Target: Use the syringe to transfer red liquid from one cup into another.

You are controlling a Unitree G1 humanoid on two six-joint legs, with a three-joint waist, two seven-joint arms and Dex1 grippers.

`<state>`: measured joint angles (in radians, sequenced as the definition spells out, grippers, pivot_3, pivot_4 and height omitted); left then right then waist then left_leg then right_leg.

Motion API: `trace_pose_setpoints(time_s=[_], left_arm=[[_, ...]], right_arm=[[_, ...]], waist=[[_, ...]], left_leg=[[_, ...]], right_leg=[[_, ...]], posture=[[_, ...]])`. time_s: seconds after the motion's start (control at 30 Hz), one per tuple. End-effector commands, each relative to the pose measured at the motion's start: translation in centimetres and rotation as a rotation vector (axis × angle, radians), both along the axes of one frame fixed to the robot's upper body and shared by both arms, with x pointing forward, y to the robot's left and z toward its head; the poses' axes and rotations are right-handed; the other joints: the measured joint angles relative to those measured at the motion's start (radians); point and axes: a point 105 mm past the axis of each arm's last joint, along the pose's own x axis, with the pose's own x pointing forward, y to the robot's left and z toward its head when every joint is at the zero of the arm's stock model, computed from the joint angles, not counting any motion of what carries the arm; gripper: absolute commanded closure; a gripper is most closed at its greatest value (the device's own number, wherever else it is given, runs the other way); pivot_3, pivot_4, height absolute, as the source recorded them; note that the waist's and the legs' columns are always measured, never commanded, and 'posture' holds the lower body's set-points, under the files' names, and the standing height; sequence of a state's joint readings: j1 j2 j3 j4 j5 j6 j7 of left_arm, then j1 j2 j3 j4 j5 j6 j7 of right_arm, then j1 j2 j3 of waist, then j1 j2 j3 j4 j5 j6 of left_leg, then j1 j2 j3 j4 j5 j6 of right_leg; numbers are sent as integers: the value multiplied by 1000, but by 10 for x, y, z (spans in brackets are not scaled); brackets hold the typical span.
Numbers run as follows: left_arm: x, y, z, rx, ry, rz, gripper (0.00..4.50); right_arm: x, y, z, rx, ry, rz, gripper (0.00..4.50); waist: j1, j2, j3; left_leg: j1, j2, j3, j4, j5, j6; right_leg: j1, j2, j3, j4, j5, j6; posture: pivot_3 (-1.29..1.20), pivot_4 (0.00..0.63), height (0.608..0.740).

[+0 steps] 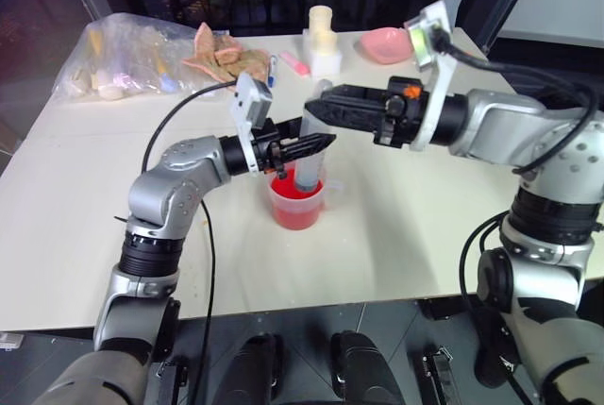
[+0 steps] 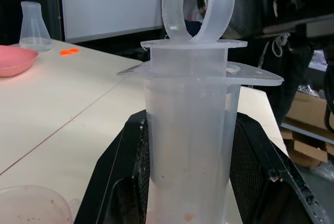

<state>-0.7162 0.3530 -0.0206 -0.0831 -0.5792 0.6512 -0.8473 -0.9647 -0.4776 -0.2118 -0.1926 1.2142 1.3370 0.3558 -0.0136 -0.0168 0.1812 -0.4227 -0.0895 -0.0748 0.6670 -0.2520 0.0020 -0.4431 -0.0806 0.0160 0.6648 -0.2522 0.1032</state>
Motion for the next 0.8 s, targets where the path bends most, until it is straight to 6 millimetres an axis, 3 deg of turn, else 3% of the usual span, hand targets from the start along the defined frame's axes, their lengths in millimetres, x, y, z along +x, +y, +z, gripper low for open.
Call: trace_pose_setpoints(time_s=[0.03, 0.23, 0.37, 0.47, 0.8], left_arm=[[-10, -4, 13, -19, -50, -39, 2982], [-19, -6, 10, -6, -25, -81, 2982], [-23, -5, 7, 6, -7, -92, 2983], [-23, -4, 4, 12, 1, -85, 2983], [-25, -1, -6, 31, 32, -87, 2983]], right_arm=[[-2, 10, 8, 19, -43, 12, 1463], [10, 23, 1, 15, -30, -19, 1463], [12, 26, -5, 8, -22, -18, 2728], [12, 28, -5, 16, -21, -12, 4329], [11, 24, 11, 50, -51, -8, 4426]], waist=[[0, 0, 0], [-2, 0, 0], [0, 0, 0], [2, 0, 0], [0, 0, 0]], left_leg=[[0, 0, 0, 0, 0, 0], [0, 0, 0, 0, 0, 0], [0, 0, 0, 0, 0, 0], [0, 0, 0, 0, 0, 0], [0, 0, 0, 0, 0, 0]], right_leg=[[0, 0, 0, 0, 0, 0], [0, 0, 0, 0, 0, 0], [0, 0, 0, 0, 0, 0], [0, 0, 0, 0, 0, 0], [0, 0, 0, 0, 0, 0]], posture=[[0, 150, 740], [0, 150, 740], [0, 150, 740], [0, 150, 740], [0, 150, 740]])
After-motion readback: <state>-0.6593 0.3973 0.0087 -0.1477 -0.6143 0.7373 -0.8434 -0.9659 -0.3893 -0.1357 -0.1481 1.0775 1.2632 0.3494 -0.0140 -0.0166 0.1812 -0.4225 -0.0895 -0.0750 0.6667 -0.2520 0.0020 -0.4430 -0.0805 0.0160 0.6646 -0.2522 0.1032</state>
